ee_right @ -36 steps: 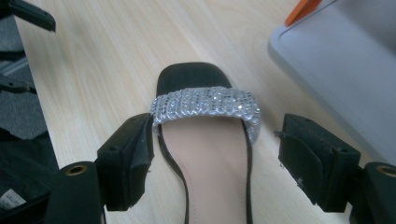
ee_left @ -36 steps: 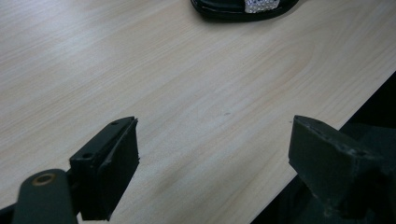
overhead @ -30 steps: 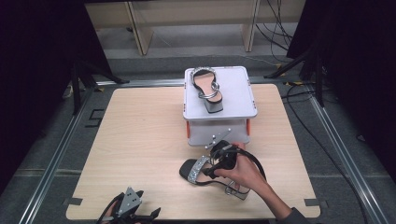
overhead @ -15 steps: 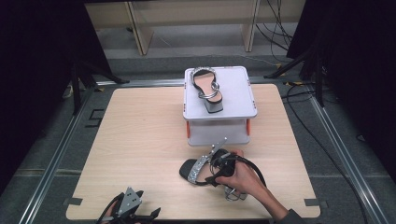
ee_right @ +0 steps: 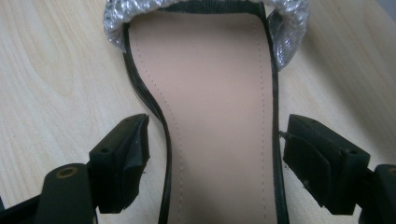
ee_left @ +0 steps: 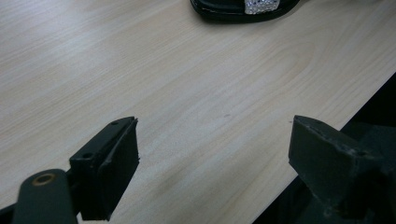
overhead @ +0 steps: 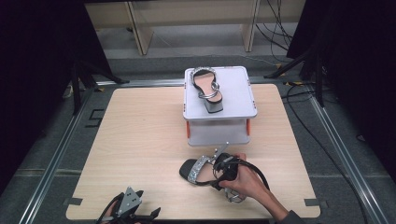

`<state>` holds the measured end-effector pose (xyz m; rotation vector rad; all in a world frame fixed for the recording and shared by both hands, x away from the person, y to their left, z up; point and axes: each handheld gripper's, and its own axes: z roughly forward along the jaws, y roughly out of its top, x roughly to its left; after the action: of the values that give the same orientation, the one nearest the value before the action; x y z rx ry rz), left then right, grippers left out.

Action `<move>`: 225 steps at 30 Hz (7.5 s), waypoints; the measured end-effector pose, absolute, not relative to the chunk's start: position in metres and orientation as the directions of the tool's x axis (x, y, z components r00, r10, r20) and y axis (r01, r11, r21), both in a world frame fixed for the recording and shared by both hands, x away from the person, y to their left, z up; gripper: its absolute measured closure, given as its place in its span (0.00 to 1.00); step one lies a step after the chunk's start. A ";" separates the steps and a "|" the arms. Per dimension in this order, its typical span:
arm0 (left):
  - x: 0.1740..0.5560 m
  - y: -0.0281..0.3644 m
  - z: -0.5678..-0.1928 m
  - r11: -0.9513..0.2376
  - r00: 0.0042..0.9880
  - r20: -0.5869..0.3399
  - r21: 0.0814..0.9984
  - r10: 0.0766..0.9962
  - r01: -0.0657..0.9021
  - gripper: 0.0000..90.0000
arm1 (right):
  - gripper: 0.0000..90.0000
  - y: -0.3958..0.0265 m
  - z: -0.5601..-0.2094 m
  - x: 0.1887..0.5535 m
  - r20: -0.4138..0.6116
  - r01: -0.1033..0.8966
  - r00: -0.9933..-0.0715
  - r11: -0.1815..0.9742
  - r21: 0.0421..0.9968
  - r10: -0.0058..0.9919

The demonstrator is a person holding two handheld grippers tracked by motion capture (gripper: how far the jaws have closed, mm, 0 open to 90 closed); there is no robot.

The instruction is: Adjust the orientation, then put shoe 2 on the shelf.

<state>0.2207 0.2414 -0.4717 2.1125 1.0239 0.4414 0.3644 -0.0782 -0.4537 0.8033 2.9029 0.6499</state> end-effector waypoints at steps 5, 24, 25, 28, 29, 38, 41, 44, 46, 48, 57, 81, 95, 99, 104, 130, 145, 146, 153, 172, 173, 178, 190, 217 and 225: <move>0.221 0.241 -0.473 -0.423 0.620 0.013 0.743 0.785 0.519 0.18 | 0.24 -0.079 -0.459 0.365 0.035 0.448 -0.879 0.800 0.399 0.475; 0.219 0.241 -0.473 -0.398 0.620 -0.009 0.759 0.785 0.515 0.18 | 0.47 -0.084 -0.459 0.359 -0.002 0.422 -0.891 0.829 0.367 0.454; 0.219 0.241 -0.472 -0.393 0.618 -0.013 0.762 0.786 0.515 0.18 | 0.47 -0.084 -0.459 0.360 -0.010 0.411 -0.895 0.834 0.367 0.445; 0.220 0.242 -0.473 -0.411 0.621 0.002 0.751 0.784 0.516 0.18 | 0.47 -0.084 -0.459 0.360 -0.004 0.423 -0.890 0.829 0.366 0.455; 0.219 0.241 -0.472 -0.407 0.627 -0.005 0.757 0.779 0.511 0.17 | 0.47 -0.082 -0.458 0.358 -0.019 0.417 -0.890 0.832 0.365 0.455; 0.219 0.241 -0.472 -0.389 0.619 -0.017 0.764 0.785 0.514 0.18 | 0.48 -0.079 -0.446 0.355 -0.021 0.396 -0.897 0.823 0.408 0.442; 0.220 0.242 -0.472 -0.417 0.624 0.010 0.752 0.782 0.510 0.17 | 0.48 -0.079 -0.439 0.356 -0.010 0.412 -0.888 0.805 0.427 0.459; 0.221 0.243 -0.473 -0.416 0.620 0.008 0.749 0.784 0.516 0.18 | 0.48 -0.077 -0.424 0.358 -0.007 0.402 -0.890 0.793 0.458 0.456; 0.221 0.242 -0.474 -0.413 0.616 0.008 0.748 0.788 0.519 0.18 | 0.48 -0.076 -0.415 0.360 0.003 0.390 -0.896 0.784 0.483 0.444; 0.221 0.243 -0.474 -0.417 0.616 0.012 0.746 0.788 0.519 0.18 | 0.48 -0.075 -0.410 0.361 -0.001 0.384 -0.898 0.783 0.489 0.441; 0.221 0.242 -0.473 -0.414 0.618 0.007 0.749 0.786 0.518 0.17 | 0.48 -0.064 -0.347 0.370 -0.002 0.368 -0.895 0.741 0.562 0.446; 0.222 0.242 -0.474 -0.415 0.623 0.000 0.745 0.782 0.522 0.18 | 0.48 -0.101 -0.220 0.467 -0.053 0.493 -0.704 0.541 0.681 0.708; 0.220 0.242 -0.473 -0.416 0.627 0.001 0.749 0.779 0.516 0.17 | 0.48 -0.118 -0.238 0.540 0.023 0.714 -0.449 0.344 0.610 0.893; 0.220 0.240 -0.473 -0.396 0.624 -0.016 0.759 0.782 0.517 0.17 | 0.48 -0.120 -0.244 0.552 0.047 0.741 -0.404 0.296 0.603 0.914; 0.220 0.240 -0.473 -0.412 0.633 -0.008 0.753 0.774 0.513 0.17 | 0.48 -0.119 -0.255 0.565 0.070 0.808 -0.290 0.206 0.551 0.954; 0.218 0.238 -0.472 -0.402 0.641 -0.019 0.764 0.768 0.505 0.18 | 0.40 -0.107 -0.289 0.583 0.102 0.891 -0.120 0.062 0.449 0.988; 0.218 0.238 -0.472 -0.417 0.642 -0.011 0.752 0.767 0.511 0.17 | 0.29 -0.111 -0.279 0.576 0.185 0.907 -0.175 0.086 0.411 0.967; 0.217 0.238 -0.472 -0.404 0.641 -0.024 0.759 0.767 0.511 0.17 | 0.28 -0.112 -0.279 0.576 0.184 0.906 -0.179 0.090 0.413 0.966; 0.218 0.239 -0.472 -0.422 0.647 -0.008 0.752 0.762 0.507 0.17 | 0.28 -0.114 -0.271 0.572 0.166 0.876 -0.190 0.090 0.473 0.968; 0.219 0.239 -0.473 -0.412 0.637 -0.013 0.753 0.771 0.513 0.17 | 0.29 -0.122 -0.254 0.567 0.169 0.807 -0.230 0.091 0.584 0.958; 0.220 0.239 -0.472 -0.418 0.640 -0.006 0.752 0.768 0.509 0.17 | 0.29 -0.122 -0.253 0.566 0.180 0.800 -0.234 0.084 0.594 0.956; 0.221 0.240 -0.473 -0.428 0.634 0.001 0.739 0.774 0.521 0.17 | 0.29 -0.134 -0.248 0.564 0.187 0.765 -0.232 0.060 0.642 0.954; 0.223 0.238 -0.472 -0.447 0.650 0.005 0.730 0.760 0.517 0.17 | 0.28 -0.173 -0.244 0.553 0.216 0.693 -0.258 0.024 0.721 0.942; 0.224 0.238 -0.475 -0.447 0.640 0.018 0.731 0.768 0.516 0.17 | 0.27 -0.210 -0.283 0.414 0.216 0.602 -0.581 0.236 0.763 0.785; 0.224 0.238 -0.476 -0.430 0.630 0.009 0.739 0.777 0.519 0.17 | 0.27 -0.211 -0.308 0.394 0.220 0.602 -0.605 0.259 0.755 0.766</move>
<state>0.2239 0.2376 -0.4755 2.1281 1.0091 0.4575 0.3939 -0.2109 -0.3080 1.2866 2.3345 1.2638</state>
